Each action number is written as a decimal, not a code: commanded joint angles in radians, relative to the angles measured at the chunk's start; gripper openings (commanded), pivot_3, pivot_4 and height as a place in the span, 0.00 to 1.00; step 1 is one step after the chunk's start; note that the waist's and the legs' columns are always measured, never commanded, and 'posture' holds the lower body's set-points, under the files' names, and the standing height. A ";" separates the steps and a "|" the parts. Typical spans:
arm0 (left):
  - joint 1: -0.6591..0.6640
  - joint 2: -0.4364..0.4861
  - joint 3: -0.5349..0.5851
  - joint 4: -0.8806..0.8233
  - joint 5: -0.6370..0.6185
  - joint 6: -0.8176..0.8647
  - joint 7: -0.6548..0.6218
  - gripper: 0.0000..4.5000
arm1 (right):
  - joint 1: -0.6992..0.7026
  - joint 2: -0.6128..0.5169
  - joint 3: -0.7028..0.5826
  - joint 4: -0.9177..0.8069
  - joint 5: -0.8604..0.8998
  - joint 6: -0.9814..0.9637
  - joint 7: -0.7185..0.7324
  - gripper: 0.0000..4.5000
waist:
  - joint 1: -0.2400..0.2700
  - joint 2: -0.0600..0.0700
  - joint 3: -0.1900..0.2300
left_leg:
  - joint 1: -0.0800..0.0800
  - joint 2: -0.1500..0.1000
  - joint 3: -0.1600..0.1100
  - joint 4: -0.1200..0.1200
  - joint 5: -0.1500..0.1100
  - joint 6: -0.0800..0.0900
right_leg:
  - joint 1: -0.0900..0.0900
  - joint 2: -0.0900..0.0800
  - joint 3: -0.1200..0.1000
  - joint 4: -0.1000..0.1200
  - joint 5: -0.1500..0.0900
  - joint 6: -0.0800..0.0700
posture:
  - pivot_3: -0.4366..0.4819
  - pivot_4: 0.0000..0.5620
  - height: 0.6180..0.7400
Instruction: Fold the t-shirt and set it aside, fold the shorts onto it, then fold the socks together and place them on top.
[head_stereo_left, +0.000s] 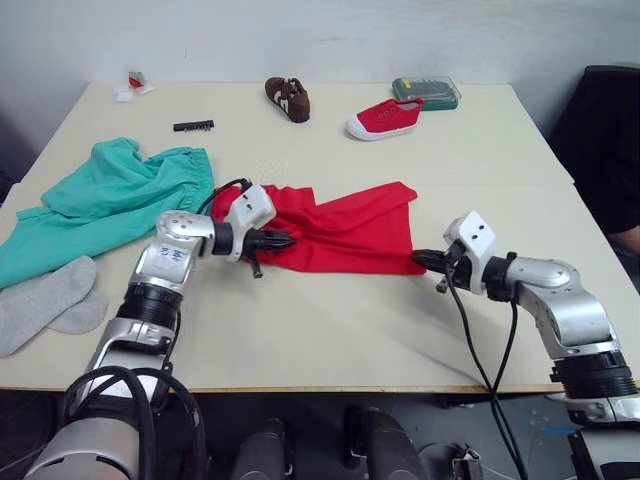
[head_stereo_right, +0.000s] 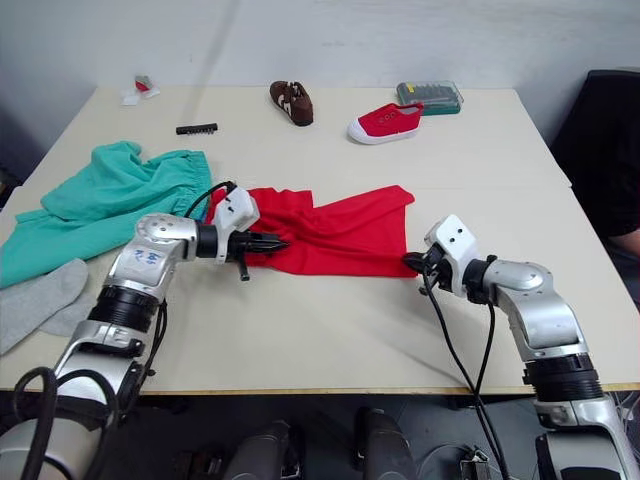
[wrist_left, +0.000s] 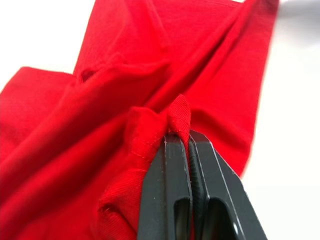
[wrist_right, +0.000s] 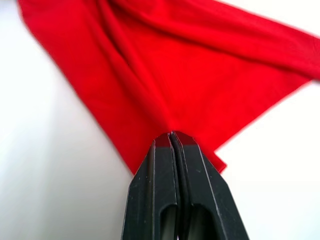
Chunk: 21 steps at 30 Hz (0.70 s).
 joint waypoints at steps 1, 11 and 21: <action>0.074 0.108 0.062 -0.166 -0.068 0.088 -0.065 0.00 | 0.043 -0.052 -0.048 -0.092 0.029 -0.034 0.056 0.01 | -0.001 0.000 0.000 | 0.000 0.000 0.000 0.000 0.000 0.000 | 0.000 0.000 0.000 0.000 0.000 0.000 | 0.48 0.27 1.00; 0.369 0.327 0.195 -0.464 -0.223 0.277 -0.139 0.00 | 0.241 -0.109 -0.097 -0.265 0.053 -0.127 0.123 0.01 | 0.004 0.000 0.000 | 0.001 0.000 -0.002 0.000 -0.002 -0.002 | 0.001 -0.001 0.000 -0.004 -0.001 -0.001 | 0.48 0.27 1.00; 0.634 0.436 0.288 -0.603 -0.314 0.303 -0.169 0.00 | 0.474 -0.167 -0.125 -0.374 0.029 -0.272 0.182 0.01 | 0.007 0.001 0.000 | 0.003 0.000 -0.002 -0.004 -0.003 0.000 | 0.001 -0.001 0.000 -0.005 -0.002 -0.002 | 0.48 0.27 1.00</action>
